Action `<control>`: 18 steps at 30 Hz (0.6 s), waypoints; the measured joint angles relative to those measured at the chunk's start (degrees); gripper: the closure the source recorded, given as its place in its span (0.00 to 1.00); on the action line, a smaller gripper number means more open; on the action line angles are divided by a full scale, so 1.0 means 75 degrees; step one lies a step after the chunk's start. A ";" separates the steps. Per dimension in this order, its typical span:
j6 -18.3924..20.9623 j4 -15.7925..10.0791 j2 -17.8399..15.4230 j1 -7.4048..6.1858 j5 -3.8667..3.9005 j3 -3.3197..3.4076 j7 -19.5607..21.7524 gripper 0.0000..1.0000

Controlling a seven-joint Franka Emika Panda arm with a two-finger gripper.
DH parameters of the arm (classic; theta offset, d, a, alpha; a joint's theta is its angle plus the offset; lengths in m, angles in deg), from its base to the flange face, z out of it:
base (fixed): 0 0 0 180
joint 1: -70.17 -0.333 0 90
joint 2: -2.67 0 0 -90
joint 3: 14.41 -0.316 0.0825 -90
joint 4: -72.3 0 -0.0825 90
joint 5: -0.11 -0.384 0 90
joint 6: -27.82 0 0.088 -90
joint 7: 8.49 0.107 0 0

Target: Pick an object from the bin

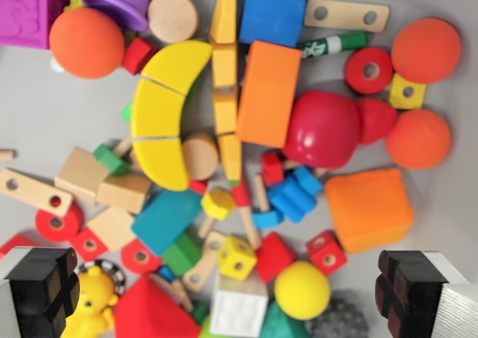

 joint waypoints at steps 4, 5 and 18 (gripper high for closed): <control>-0.0008 -0.0023 0.0000 -0.0009 0.0000 0.0000 0.0072 0.00; -0.0015 -0.0031 0.0000 -0.0012 0.0000 0.0000 0.0095 0.00; -0.0194 -0.0246 -0.0024 -0.0071 0.0000 -0.0007 0.0562 0.00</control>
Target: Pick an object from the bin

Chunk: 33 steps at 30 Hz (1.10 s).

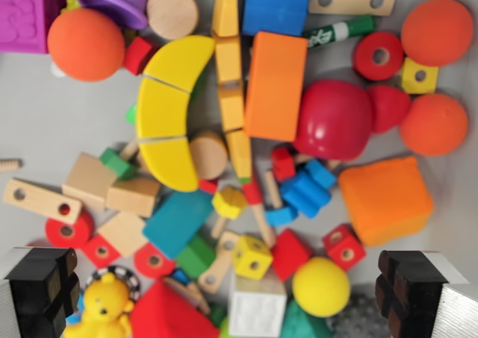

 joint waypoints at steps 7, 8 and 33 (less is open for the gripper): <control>-0.0126 -0.0171 -0.0035 -0.0050 0.0000 -0.0003 0.0342 0.00; -0.0144 -0.0192 -0.0036 -0.0058 0.0000 -0.0003 0.0403 0.00; -0.0781 -0.0956 -0.0137 -0.0298 -0.0018 -0.0029 0.2158 0.00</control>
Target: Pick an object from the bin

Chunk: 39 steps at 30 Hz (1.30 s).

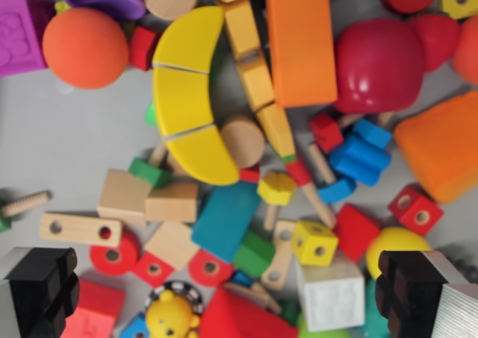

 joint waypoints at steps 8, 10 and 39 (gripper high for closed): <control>-0.0259 -0.0279 -0.0009 -0.0102 -0.0014 -0.0007 0.0715 0.00; -0.0335 -0.0356 -0.0013 -0.0133 -0.0019 -0.0009 0.0915 0.00; -0.1484 -0.1431 0.0062 -0.0618 -0.0097 -0.0046 0.4011 0.00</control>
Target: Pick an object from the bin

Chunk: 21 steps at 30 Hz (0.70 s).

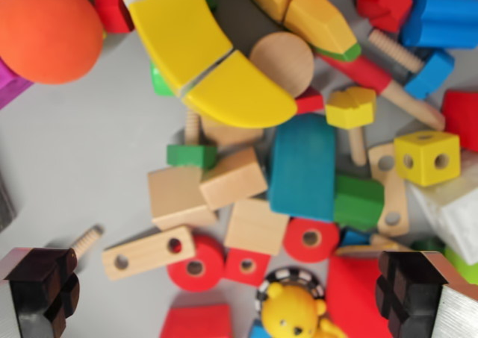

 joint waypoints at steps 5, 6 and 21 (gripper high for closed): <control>-0.0225 -0.0164 0.0054 -0.0094 -0.0017 -0.0006 0.0574 0.00; -0.0249 -0.0183 0.0060 -0.0105 -0.0019 -0.0005 0.0632 0.00; -0.1005 -0.0673 0.0308 -0.0458 -0.0077 -0.0011 0.2562 0.00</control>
